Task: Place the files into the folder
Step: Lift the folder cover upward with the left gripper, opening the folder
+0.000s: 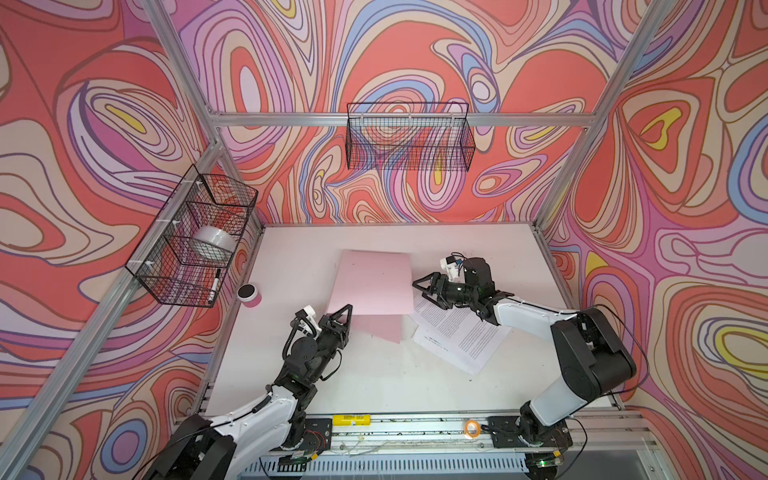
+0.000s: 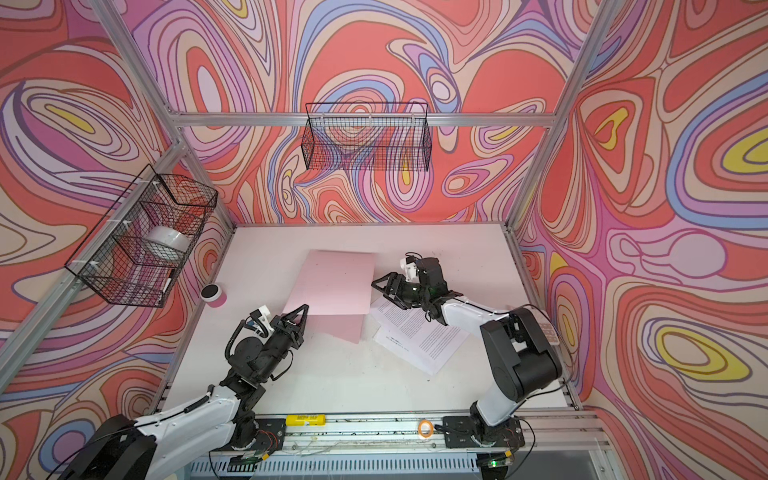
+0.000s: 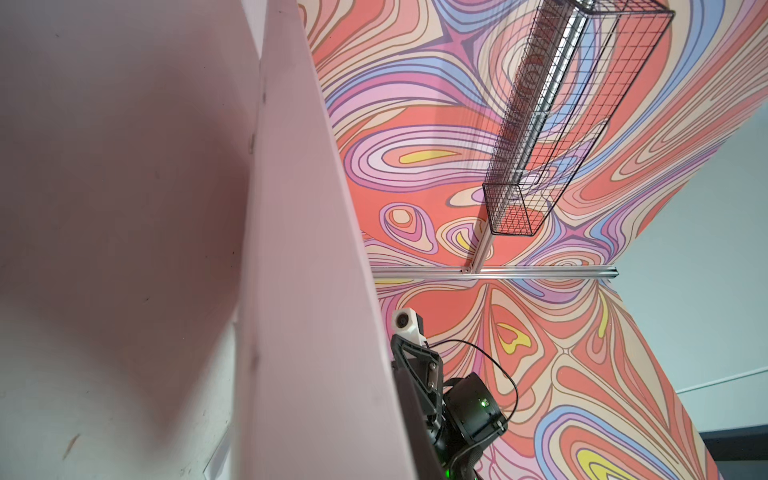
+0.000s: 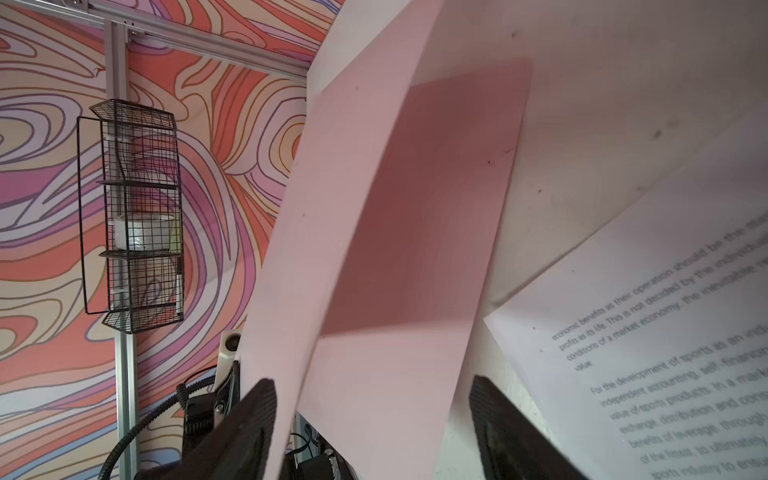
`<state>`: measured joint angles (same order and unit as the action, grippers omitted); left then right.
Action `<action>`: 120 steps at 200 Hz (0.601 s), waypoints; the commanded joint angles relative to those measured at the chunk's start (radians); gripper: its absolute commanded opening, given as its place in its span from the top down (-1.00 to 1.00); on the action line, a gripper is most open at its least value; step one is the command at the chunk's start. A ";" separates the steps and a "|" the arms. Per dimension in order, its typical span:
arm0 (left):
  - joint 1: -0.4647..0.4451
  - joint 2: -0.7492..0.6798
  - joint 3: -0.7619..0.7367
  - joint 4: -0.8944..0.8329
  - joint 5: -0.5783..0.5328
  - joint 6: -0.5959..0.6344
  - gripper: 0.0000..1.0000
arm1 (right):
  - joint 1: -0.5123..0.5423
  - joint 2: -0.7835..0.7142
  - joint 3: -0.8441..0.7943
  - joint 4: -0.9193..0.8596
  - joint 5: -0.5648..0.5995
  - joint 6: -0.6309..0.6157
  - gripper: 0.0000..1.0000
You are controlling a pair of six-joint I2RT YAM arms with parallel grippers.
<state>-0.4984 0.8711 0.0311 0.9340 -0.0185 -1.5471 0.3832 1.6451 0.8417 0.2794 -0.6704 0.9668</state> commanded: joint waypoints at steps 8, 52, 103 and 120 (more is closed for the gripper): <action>-0.008 -0.160 0.026 -0.252 -0.059 0.071 1.00 | 0.021 0.081 0.004 0.122 -0.027 0.080 -0.52; -0.008 -0.207 -0.008 -0.310 -0.076 0.075 1.00 | 0.064 0.163 0.061 0.206 -0.045 0.126 -0.49; -0.009 -0.056 -0.034 -0.137 -0.066 0.054 1.00 | 0.075 0.204 0.085 0.211 -0.017 0.169 -0.38; -0.008 -0.055 -0.043 -0.126 -0.083 0.052 1.00 | 0.071 0.172 0.066 0.092 0.077 0.149 -0.37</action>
<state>-0.5041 0.8089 0.0158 0.7399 -0.0914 -1.5047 0.4496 1.8404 0.9024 0.4496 -0.6880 1.1179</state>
